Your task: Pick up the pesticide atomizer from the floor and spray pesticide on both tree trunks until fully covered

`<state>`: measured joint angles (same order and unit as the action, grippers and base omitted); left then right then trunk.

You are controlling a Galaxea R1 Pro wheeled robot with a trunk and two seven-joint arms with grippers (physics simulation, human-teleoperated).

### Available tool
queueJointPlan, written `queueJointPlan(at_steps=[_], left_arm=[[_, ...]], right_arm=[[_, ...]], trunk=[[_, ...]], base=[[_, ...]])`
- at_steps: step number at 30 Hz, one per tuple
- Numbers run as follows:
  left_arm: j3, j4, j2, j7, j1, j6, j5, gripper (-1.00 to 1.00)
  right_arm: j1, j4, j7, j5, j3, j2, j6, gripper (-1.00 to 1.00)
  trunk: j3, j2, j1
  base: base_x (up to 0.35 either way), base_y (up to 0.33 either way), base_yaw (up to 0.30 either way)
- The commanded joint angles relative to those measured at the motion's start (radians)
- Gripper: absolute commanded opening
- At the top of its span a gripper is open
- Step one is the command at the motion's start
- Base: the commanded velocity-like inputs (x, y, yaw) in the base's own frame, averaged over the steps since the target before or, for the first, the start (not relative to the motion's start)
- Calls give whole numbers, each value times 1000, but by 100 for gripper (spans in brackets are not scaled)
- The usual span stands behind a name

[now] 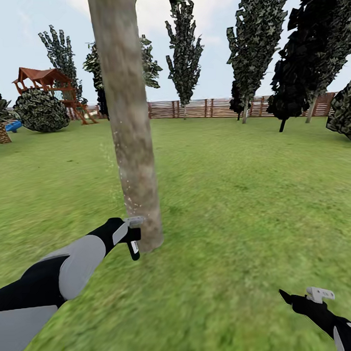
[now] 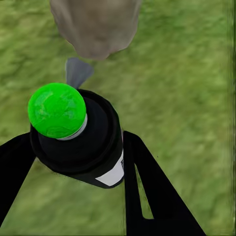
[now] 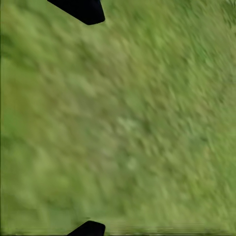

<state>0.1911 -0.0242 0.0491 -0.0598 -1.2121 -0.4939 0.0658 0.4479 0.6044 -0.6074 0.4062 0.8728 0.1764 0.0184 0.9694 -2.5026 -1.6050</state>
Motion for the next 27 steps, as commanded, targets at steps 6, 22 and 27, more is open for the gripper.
queueJointPlan(at_steps=[6,22,27], left_arm=[[-1,0,0,0,0,0,1,-100],[1,-3,1,-6,69,0,5,-100],[2,-56,-8,-8,69,-105,6,-100]], right_arm=[[0,0,1,0,0,0,0,100],[0,0,2,0,0,0,0,100],[0,0,2,0,0,0,0,100]], trunk=[[0,0,0],[0,0,0],[0,0,0]], base=[[92,-322,117],[74,-188,130],[1,-1,7]])
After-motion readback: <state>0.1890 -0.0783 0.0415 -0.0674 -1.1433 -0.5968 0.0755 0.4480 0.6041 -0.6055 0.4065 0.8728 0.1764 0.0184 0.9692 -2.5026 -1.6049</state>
